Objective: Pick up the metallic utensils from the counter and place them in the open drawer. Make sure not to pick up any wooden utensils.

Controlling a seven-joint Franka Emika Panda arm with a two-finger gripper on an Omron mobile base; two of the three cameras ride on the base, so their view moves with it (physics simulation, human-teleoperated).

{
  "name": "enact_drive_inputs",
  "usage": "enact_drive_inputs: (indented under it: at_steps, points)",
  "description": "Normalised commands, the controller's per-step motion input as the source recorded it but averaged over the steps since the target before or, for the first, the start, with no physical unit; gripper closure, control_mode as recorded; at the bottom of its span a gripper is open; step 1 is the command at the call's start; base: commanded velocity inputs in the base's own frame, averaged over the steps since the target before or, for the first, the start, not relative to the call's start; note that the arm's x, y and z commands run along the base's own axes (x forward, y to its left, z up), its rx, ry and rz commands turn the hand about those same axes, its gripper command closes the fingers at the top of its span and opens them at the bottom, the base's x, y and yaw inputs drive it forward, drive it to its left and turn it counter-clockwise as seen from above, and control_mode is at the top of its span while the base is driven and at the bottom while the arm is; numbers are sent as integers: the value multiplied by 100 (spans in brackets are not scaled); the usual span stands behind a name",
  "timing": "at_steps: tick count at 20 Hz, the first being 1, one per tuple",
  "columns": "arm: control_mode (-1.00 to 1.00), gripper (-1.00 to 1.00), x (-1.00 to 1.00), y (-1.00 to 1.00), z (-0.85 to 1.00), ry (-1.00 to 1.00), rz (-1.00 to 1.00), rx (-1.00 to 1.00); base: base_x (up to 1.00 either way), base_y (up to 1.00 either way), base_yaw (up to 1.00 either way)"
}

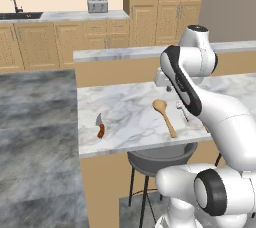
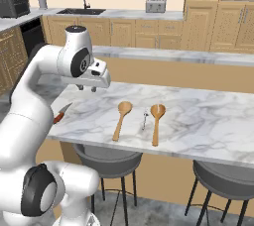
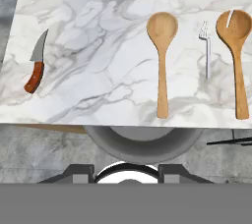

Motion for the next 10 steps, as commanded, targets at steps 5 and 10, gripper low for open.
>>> enact_drive_inputs:
  at_steps: [5,10]
  points:
    - [-100,-100,0,0,0,1,0,0,0,0,0]
    - [-100,-100,5,-25,-27,8,-4,0,0,0,0]
